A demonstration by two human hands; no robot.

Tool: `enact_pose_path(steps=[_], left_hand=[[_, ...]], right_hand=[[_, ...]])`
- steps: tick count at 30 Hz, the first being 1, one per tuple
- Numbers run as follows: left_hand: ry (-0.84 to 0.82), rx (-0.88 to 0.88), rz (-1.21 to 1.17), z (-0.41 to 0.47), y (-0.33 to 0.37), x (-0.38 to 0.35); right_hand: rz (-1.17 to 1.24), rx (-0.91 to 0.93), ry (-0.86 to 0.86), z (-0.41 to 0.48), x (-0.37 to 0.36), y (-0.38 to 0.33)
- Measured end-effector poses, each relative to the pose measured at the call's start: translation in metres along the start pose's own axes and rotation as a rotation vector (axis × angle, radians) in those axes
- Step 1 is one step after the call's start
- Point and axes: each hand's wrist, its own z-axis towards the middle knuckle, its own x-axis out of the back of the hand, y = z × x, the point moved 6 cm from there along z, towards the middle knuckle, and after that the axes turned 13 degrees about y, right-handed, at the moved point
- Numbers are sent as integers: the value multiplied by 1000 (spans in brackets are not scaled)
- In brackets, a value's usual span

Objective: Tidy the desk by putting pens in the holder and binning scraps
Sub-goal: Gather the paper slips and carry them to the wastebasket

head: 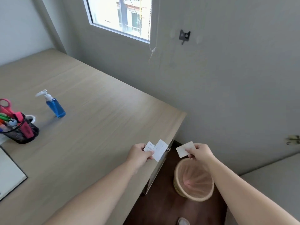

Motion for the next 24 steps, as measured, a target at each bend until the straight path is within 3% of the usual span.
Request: enact_pose_path(steps=[5, 10, 14, 18, 24], left_hand=[[-48, -51, 75, -10, 21, -84], [-125, -70, 289, -22, 17, -188], [-196, -70, 419, -24, 10, -256], [-254, -10, 524, -14, -23, -300], [-351, 182, 742, 21, -132, -325]], right_hand=[[-55, -54, 54, 29, 71, 50], [-344, 38, -12, 56, 136, 98], [-339, -23, 7, 78, 168, 139], [-334, -126, 8, 101, 168, 191], [-392, -306, -125, 135, 110, 290]])
